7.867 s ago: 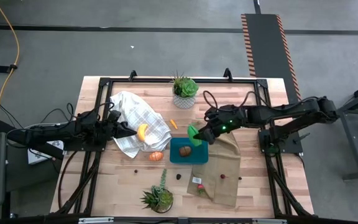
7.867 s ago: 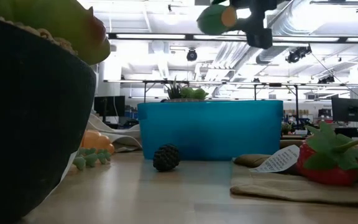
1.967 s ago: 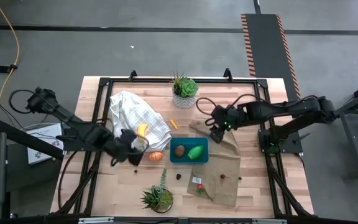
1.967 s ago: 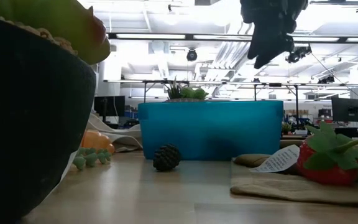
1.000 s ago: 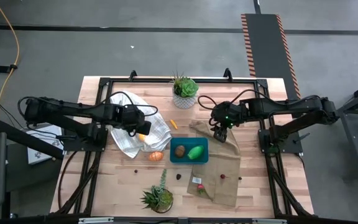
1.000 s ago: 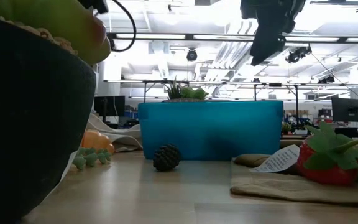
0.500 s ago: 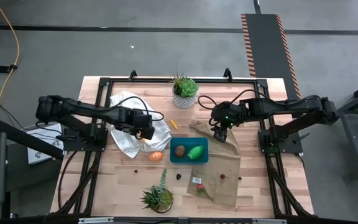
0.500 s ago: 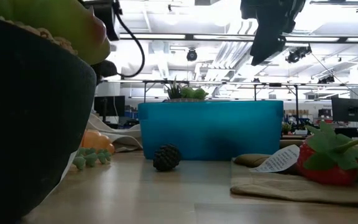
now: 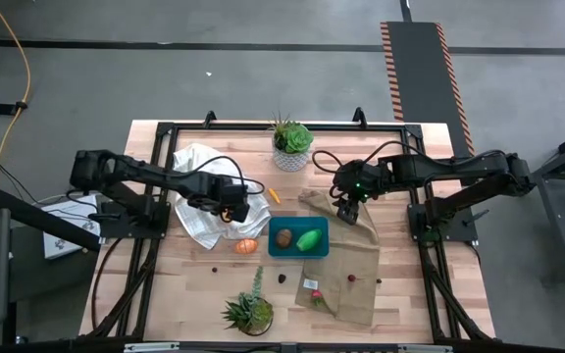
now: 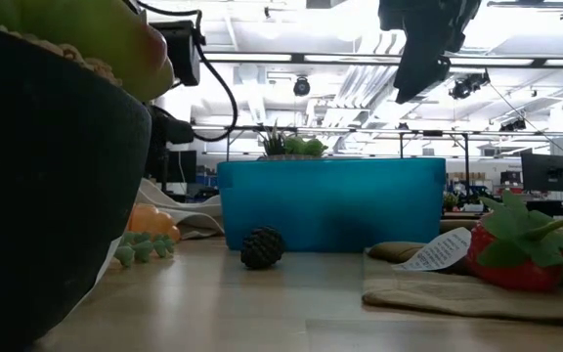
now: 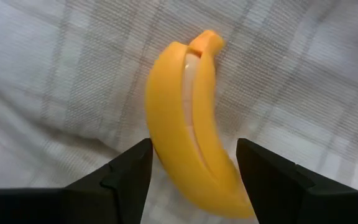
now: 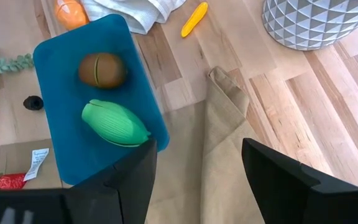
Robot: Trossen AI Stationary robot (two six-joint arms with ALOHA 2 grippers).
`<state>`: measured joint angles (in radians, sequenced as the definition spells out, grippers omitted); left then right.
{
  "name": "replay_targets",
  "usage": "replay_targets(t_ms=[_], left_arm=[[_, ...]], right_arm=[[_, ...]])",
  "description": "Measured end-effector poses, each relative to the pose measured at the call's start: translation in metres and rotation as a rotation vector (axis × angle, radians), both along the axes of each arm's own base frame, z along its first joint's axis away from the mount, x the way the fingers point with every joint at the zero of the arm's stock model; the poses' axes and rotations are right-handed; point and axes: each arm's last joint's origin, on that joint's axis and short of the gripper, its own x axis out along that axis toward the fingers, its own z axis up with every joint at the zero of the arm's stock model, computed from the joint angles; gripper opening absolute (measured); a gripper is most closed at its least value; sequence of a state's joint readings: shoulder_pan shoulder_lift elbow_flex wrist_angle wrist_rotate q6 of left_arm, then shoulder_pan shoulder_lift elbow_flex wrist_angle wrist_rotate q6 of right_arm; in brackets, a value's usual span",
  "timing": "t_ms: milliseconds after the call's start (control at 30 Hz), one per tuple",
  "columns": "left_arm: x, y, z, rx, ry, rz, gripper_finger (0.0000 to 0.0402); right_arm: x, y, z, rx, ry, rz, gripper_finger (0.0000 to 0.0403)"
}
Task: Pick and placing Produce into tupperware
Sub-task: Put the yellow banana into the blue bin
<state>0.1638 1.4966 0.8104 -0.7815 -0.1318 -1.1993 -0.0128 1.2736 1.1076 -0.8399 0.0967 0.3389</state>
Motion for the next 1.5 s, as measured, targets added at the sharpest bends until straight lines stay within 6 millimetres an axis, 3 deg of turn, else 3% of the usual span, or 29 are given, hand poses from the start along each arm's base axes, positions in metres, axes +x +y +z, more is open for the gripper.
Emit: replay_targets(t_ms=[667,1000,1300,1500], left_arm=[[0.001,0.0,-0.006,-0.007,0.032,-0.002,0.0138],[0.001,-0.001,-0.002,-0.032,0.023,-0.07,0.0156],[0.016,0.002,0.03,-0.014,0.009,-0.166,0.0137],[0.022,0.003,0.055,0.011,0.021,-0.228,0.0148]], right_arm=[[-0.001,0.0,-0.001,0.0,0.01,-0.001,0.0227],[-0.001,0.0,-0.001,0.0,0.009,-0.001,0.0227],[-0.001,0.0,-0.001,0.001,0.009,-0.003,0.0227],[-0.001,0.0,-0.001,0.002,0.009,-0.003,0.0227]])
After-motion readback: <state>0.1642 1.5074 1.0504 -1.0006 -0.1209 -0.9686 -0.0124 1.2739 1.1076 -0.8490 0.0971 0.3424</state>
